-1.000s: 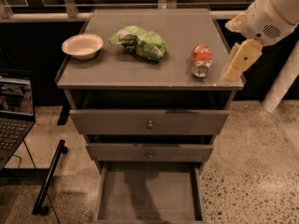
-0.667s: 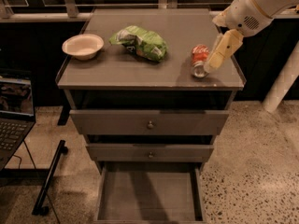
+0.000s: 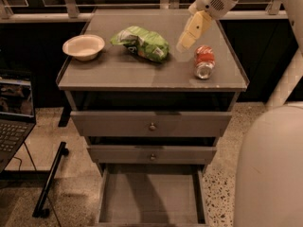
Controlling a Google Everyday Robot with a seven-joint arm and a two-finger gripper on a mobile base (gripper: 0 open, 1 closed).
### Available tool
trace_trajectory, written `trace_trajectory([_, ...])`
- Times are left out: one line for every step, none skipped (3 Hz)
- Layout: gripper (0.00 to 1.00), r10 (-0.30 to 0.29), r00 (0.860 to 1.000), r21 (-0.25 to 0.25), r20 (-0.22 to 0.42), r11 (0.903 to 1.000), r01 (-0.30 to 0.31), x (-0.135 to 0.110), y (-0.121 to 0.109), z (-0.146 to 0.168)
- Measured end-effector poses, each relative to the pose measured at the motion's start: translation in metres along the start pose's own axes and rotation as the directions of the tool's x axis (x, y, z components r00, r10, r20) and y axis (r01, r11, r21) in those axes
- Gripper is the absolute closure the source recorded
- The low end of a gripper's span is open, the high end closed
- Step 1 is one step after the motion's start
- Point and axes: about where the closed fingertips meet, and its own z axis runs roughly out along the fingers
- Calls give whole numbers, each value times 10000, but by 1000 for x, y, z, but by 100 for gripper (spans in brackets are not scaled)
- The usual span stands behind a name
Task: Place green rice chip bag into bottom drawer
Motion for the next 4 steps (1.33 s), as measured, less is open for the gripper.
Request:
trace_trajectory([0,106,9999,-202,36,9997,-105,-24,-13,28])
trace_trajectory([0,269,9996,-295,131,9992,-265,-34,-25,58])
trace_trajectory([0,261,9995,-309,177,9992,-255,-41,-35,85])
trace_trajectory([0,98,9999,-421,134,9991,-92,-50,-43,121])
